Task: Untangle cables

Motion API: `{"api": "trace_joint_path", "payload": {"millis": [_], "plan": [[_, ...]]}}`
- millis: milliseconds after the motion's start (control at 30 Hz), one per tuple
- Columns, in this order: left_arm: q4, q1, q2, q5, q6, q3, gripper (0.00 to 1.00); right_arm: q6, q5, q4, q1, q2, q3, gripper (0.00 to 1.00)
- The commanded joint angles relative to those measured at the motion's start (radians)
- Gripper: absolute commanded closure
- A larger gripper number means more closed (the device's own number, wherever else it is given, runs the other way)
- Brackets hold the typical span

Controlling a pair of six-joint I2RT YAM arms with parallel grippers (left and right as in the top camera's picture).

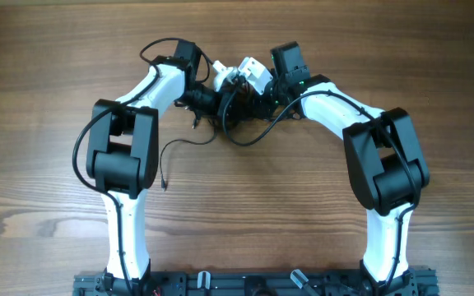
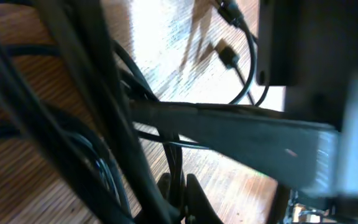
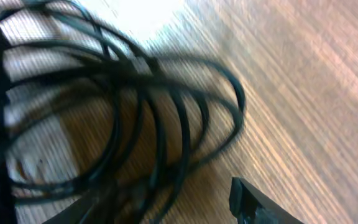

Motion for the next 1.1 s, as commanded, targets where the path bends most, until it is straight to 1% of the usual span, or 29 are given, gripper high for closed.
{"api": "trace_joint_path", "payload": {"millis": [0,100,167,233,267,333,400,500,567,633,700,767,867,933,1000,1067], "plan": [[-0.065,0.047,-0.027,0.072,0.016,0.026,0.96,0.122,0.032,-0.009,-0.018,0.009,-0.001,0.40],[-0.121,0.057,-0.056,0.073,0.084,0.026,0.96,0.147,-0.069,-0.021,-0.044,-0.051,0.018,0.39],[-0.137,0.056,-0.081,0.073,0.119,0.026,0.96,0.150,-0.167,-0.036,-0.066,-0.111,0.024,0.39],[-0.148,0.056,-0.113,0.072,0.153,0.026,0.96,0.183,-0.234,-0.053,-0.087,-0.172,0.024,0.38],[-0.150,0.056,-0.139,0.072,0.182,0.026,0.96,0.204,-0.256,-0.069,-0.098,-0.207,0.024,0.39],[-0.134,0.056,-0.185,0.072,0.221,0.027,0.96,0.199,-0.313,-0.121,-0.120,-0.277,0.024,0.38],[-0.113,0.056,-0.219,0.074,0.220,0.027,0.96,0.192,-0.346,-0.166,-0.128,-0.323,0.024,0.38],[-0.104,0.054,-0.277,0.077,0.221,0.027,0.96,0.071,-0.432,-0.250,-0.130,-0.384,0.024,0.38],[-0.106,0.043,-0.317,0.094,0.237,0.027,0.96,0.040,-0.481,-0.290,-0.130,-0.412,0.024,0.34],[-0.134,0.026,-0.344,0.146,0.321,0.027,0.96,0.056,-0.480,-0.298,-0.132,-0.416,0.024,0.34],[-0.174,0.009,-0.364,0.176,0.399,0.027,0.96,0.128,-0.463,-0.296,-0.132,-0.416,0.024,0.33],[-0.237,-0.009,-0.375,0.175,0.497,0.027,0.96,0.173,-0.453,-0.296,-0.132,-0.416,0.024,0.33],[-0.332,-0.028,-0.374,0.174,0.623,0.027,0.96,0.177,-0.449,-0.297,-0.132,-0.416,0.024,0.33],[-0.364,-0.031,-0.374,0.157,0.673,0.027,0.96,0.201,-0.404,-0.295,-0.132,-0.416,0.024,0.32],[-0.359,-0.029,-0.374,0.121,0.673,0.027,0.96,0.273,-0.309,-0.299,-0.132,-0.416,0.024,0.32],[-0.351,-0.029,-0.374,0.087,0.673,0.027,0.96,0.276,-0.332,-0.314,-0.132,-0.416,0.024,0.33]]}}
